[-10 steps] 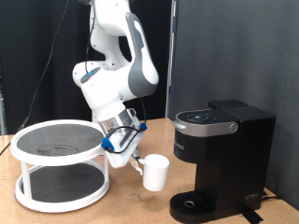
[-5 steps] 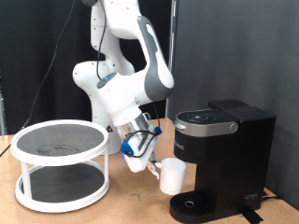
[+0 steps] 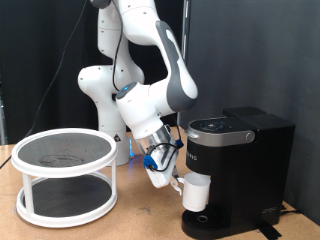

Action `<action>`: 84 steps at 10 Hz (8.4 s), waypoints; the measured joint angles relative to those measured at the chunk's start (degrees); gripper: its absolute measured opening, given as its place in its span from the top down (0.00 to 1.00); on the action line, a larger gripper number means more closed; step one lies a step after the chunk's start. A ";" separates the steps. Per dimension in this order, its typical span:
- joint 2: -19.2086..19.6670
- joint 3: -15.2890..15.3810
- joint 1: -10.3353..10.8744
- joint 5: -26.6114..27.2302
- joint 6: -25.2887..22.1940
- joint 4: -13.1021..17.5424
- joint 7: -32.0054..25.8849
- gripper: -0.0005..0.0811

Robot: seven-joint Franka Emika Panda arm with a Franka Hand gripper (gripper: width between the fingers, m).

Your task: Make a cup of coffee with the keurig machine

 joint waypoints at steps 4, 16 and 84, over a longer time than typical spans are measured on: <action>2.68 2.27 0.04 3.16 2.51 1.54 -1.81 0.99; 1.76 1.59 -2.78 3.22 -4.76 -0.13 -8.72 0.29; -2.25 19.23 -13.45 -62.45 -55.38 34.57 17.74 0.99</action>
